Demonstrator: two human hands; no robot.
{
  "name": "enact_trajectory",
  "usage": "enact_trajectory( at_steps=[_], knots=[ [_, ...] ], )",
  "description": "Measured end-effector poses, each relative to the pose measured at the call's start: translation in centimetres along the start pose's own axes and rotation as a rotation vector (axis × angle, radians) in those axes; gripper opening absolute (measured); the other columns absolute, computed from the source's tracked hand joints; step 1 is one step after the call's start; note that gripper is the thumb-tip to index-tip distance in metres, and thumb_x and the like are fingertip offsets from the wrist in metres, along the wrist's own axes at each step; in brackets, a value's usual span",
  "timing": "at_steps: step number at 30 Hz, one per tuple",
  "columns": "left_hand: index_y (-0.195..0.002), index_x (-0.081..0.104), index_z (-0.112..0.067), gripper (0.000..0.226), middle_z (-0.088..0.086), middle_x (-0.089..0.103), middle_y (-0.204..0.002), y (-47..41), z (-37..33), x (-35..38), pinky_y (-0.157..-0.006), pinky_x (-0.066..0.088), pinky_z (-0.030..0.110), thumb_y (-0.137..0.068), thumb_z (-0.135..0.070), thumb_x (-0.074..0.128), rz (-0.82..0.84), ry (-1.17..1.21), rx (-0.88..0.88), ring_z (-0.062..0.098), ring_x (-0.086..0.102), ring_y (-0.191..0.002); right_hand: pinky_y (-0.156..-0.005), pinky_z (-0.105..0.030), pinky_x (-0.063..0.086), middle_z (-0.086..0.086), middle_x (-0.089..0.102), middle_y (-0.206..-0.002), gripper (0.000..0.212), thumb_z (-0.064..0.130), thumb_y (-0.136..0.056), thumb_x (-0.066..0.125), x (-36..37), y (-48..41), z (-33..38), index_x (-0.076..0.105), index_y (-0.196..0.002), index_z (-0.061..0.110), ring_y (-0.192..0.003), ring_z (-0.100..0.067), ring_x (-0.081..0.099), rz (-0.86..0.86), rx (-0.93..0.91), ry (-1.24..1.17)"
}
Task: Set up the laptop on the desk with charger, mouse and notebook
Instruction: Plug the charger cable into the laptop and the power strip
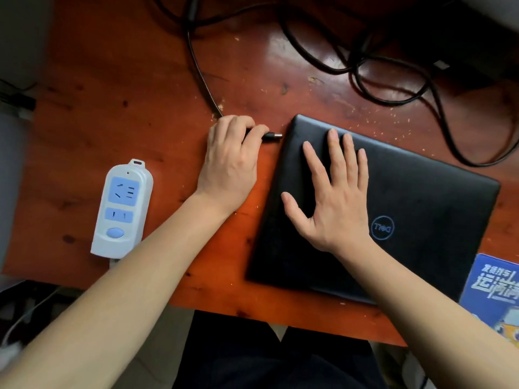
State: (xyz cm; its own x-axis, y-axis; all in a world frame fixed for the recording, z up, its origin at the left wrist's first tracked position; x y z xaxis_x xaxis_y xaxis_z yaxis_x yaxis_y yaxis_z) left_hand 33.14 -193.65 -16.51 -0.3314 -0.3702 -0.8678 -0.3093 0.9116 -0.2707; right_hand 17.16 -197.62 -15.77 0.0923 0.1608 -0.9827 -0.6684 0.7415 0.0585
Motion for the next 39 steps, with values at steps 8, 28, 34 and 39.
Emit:
enact_trajectory(
  at_steps=[8,28,34,39],
  knots=[
    [-0.115,0.068,-0.007,0.025,0.012,0.062,-0.103,-0.8,-0.4,0.4,-0.082,0.04,0.04,-0.094,-0.003,0.056,0.063,0.087,0.029,0.032,0.054,-0.097,-0.123,-0.058,0.01,-0.021,0.017,-0.165,0.079,0.061,-0.092,0.048,0.1,0.0,0.0,0.033,-0.156,0.017,-0.154,-0.039,0.01,0.007,0.002,0.012],
    [-0.115,0.067,-0.005,0.029,0.016,0.064,-0.107,-1.3,-1.2,0.3,-0.09,0.043,0.043,-0.097,-0.003,0.045,0.044,0.028,0.115,0.028,0.045,-0.105,-0.124,-0.057,0.009,-0.02,0.017,-0.165,0.079,0.062,-0.092,0.047,0.0,-0.1,0.0,0.034,-0.156,0.017,-0.154,-0.039,0.01,0.004,0.002,0.0],
    [-0.118,0.068,-0.005,0.028,0.017,0.064,-0.117,-1.6,-1.1,0.0,-0.094,0.047,0.045,-0.094,-0.004,0.055,0.027,0.032,0.078,0.035,0.056,-0.111,-0.124,-0.057,0.01,-0.021,0.019,-0.164,0.079,0.061,-0.092,0.048,-0.1,-0.1,0.0,0.036,-0.155,0.017,-0.154,-0.039,0.012,-0.015,-0.002,0.004],
    [-0.109,0.067,-0.008,0.026,0.014,0.063,-0.116,-1.7,0.0,-0.4,-0.089,0.042,0.043,-0.088,-0.021,0.059,0.011,-0.086,-0.098,0.034,0.055,-0.112,-0.124,-0.056,0.01,-0.021,0.019,-0.164,0.079,0.061,-0.091,0.05,-0.1,-0.1,-0.1,0.036,-0.155,0.017,-0.154,-0.038,0.012,-0.017,0.003,-0.006]
  ],
)
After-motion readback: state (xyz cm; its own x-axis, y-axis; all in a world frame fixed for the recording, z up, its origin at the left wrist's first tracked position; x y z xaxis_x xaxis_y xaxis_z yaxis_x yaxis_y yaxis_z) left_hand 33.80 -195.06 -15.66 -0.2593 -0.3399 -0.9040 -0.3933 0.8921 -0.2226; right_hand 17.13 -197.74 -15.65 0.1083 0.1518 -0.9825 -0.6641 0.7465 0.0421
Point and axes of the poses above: each hand's wrist, its own y-axis away from the middle knuckle, its own x-axis out of the palm, z = x × y, the point moved 9 cm from there along -y, towards the middle knuckle
